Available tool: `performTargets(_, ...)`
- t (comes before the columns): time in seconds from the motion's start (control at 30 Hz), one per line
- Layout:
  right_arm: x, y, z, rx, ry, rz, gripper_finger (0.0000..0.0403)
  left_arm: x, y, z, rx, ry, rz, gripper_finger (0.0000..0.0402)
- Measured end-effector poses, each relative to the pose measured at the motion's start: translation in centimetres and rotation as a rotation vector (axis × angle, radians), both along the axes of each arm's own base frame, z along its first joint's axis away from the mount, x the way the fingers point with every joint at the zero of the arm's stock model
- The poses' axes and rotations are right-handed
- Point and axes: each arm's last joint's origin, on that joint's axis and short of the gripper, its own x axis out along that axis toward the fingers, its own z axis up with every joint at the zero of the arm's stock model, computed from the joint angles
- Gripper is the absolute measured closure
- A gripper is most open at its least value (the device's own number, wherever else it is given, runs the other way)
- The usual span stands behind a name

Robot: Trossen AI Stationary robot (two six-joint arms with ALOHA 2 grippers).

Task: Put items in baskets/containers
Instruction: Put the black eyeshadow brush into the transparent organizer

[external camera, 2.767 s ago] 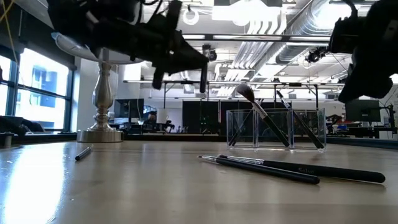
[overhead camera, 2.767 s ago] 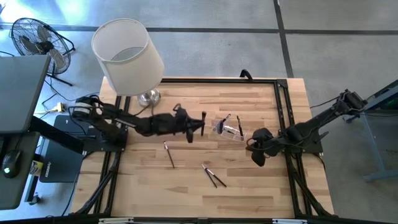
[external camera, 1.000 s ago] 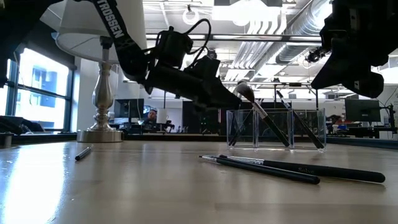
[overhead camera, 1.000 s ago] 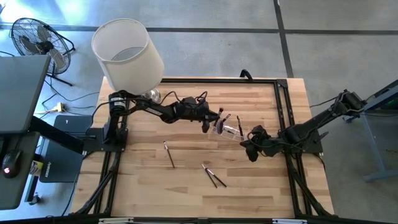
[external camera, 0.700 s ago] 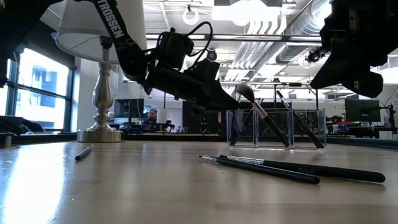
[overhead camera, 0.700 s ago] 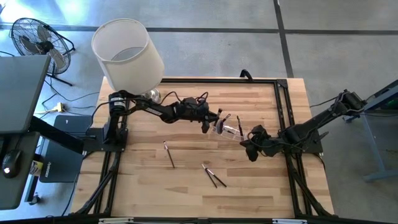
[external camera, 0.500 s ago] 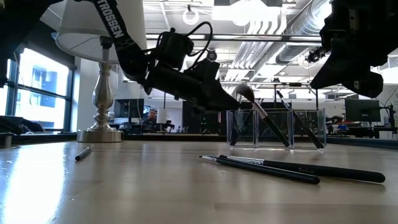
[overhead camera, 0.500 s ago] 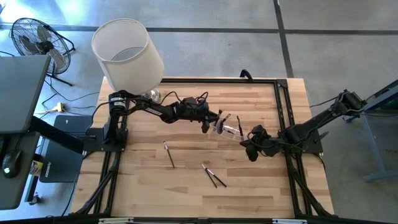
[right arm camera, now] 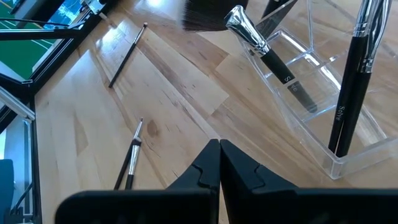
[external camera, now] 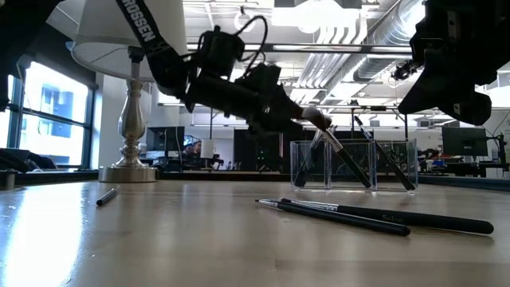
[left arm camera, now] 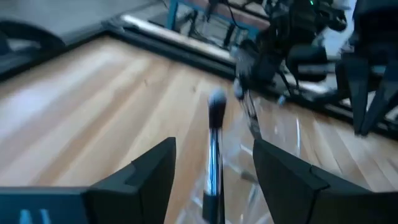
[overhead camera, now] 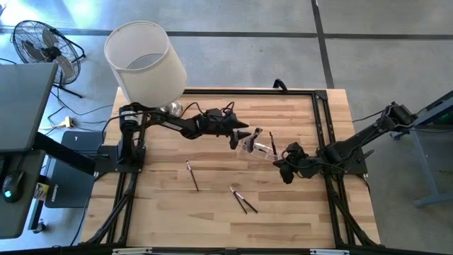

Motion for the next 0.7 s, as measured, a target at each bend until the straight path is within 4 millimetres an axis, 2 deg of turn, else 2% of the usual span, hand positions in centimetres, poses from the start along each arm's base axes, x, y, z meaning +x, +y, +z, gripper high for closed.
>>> performTargets(0.17, 0.0, 0.0, 0.0, -0.022, 0.005, 0.017, 0.0403, -0.7, 0.0, 3.2, 0.115, -0.062, 0.045, 0.0188)
performTargets(0.3, 0.0, 0.0, 0.0, -0.074, 0.015, 0.055, 0.0403, -1.8, -0.1, 6.8, 0.146, -0.133, 0.103, 0.0188)
performTargets(0.43, 0.0, 0.0, 0.0, -0.120, 0.024, 0.089, 0.0403, -2.4, -0.6, 9.4, 0.103, -0.052, 0.152, 0.0188)
performTargets(0.5, 0.0, 0.0, 0.0, -0.147, 0.030, 0.109, 0.0403, -1.8, -1.5, 10.5, 0.092, 0.031, 0.186, 0.0191)
performTargets(0.6, 0.0, 0.0, 0.0, -0.184, 0.041, 0.149, 0.0402, -1.2, -3.9, 11.6, 0.097, 0.237, 0.184, 0.0211)
performTargets(0.7, 0.0, 0.2, -0.1, -0.171, 0.055, 0.206, 0.0402, -0.6, -6.5, 14.1, 0.097, 0.320, 0.183, 0.0244)
